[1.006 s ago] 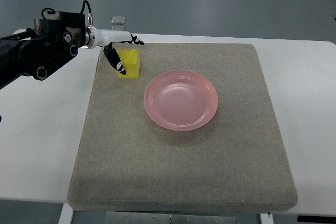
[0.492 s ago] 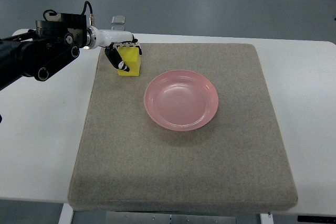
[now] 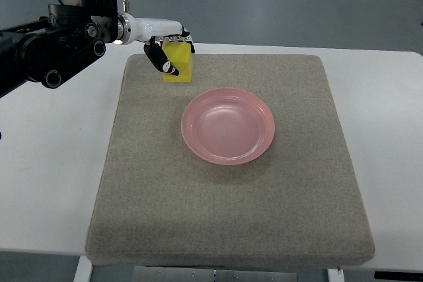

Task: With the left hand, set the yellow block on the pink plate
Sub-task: 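Lift the yellow cube and carry it over the pink plate, then release the cube onto the plate and raise the left hand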

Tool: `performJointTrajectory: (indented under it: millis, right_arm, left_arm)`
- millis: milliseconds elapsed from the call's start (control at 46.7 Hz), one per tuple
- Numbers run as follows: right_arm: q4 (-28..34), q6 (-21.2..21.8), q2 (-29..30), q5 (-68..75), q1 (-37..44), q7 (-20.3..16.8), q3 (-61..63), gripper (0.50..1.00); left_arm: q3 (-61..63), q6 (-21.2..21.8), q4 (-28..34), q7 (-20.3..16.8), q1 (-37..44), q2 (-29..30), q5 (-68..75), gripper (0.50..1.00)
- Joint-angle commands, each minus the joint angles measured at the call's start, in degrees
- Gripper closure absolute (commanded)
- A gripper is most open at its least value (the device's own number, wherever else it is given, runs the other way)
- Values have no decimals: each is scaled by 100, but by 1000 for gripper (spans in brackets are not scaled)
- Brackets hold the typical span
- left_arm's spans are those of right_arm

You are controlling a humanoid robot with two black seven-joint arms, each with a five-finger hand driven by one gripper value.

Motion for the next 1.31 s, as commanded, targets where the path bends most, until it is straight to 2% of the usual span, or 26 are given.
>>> performJointTrajectory:
  millis: [0,278,492,557,621,728,792,835,899,1092,1284]
  right_arm:
    - [-2,6,0,-1,1,0,0,576]
    - [7,6,0,-1,1,0,0,576]
    - [-2,6,0,-1,1,0,0,576]
    - [-2,-3,0,-1,1,0,0,576]
    - [-2,6,0,-1,1,0,0,576]
    - [-2,6,0,-1,1,0,0,576]
    - [-2,6,0,-1,1,0,0,576]
    - [-2,6,0,-1,1,0,0,576]
    - [-2,6,0,-1,1,0,0,576]
    - [-2,-3,0,-1,1,0,0,576]
    - [-2,6,0,-1,1,0,0,576]
  left_arm:
    - [-11,-5,-485,1,6,50,1,1000]
    - [33,-5,-1883,9,190,296,18,1000]
    - [68,48,-2034,18,392,235,351,999]
    - [68,48,-2025,18,506,226,562,943]
    - [68,65,-2025,18,603,182,712,759]
    - [59,65,-2034,18,647,156,730,707]
    - [59,65,-2042,9,647,156,713,577]
    - [51,65,-2051,1,639,156,704,532]
    - [7,65,-2051,1,647,164,677,506]
    - [-37,302,-2034,1,648,349,256,506]
    - [-221,584,-2016,9,612,823,-1772,506]
